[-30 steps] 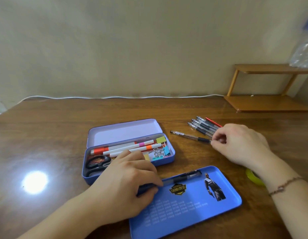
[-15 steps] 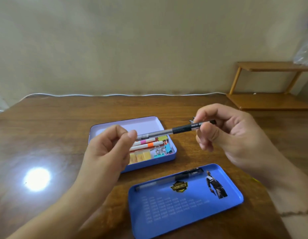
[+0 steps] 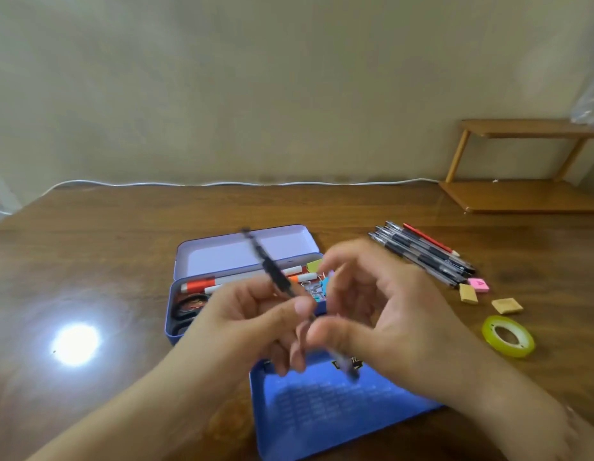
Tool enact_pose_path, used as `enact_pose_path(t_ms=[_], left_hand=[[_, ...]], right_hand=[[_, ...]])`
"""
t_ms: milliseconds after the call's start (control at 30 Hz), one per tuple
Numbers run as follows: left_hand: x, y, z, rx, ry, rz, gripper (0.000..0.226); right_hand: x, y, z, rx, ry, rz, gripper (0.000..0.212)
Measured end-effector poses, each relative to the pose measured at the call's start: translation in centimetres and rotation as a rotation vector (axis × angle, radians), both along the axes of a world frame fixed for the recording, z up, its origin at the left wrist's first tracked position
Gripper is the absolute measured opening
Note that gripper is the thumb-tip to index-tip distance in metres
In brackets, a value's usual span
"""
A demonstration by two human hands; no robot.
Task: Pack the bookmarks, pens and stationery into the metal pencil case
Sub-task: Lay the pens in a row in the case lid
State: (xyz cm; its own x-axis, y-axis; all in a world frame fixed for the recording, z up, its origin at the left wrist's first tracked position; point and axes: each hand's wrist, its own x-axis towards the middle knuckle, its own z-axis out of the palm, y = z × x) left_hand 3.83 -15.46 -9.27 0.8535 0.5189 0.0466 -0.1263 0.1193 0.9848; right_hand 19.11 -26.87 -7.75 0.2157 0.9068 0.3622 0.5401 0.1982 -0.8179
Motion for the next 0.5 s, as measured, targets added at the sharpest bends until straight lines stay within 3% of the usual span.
enact_pose_path(t_ms=[67,200,300,367,433,500], left_hand=[[0.2,0.0,0.0,0.012,-0.016,0.116,0.014],[-0.3,0.6,0.0,0.137,0.020,0.121,0.030],[-1.0,2.4,0.3,0.167,-0.010,0.036,0.051],[-1.1,3.3,0.3,0.217,-0.064,0.055,0.037],[-1.0,3.3,-0.3,0.441,-0.015,0.171,0.028],[-1.1,2.9,-0.9,0.868,0.102,0.240,0.018]], right_hand=[[-0.4,0.0,-0.1,-0.021,-0.246,-0.016,0.032],[0.6,0.0,0.1,-0.018,-0.384,-0.105,0.018],[3.2,-0.6,1.2,-0.215,-0.481,-0.188,0.017],[4.5,-0.8,1.7,-0.350,-0.579,-0.173,0.016],[4.8,-0.8,1.6,-0.454,-0.635,-0.148,0.018],[4.6,-0.7,1.4,-0.518,-0.631,-0.116,0.021]])
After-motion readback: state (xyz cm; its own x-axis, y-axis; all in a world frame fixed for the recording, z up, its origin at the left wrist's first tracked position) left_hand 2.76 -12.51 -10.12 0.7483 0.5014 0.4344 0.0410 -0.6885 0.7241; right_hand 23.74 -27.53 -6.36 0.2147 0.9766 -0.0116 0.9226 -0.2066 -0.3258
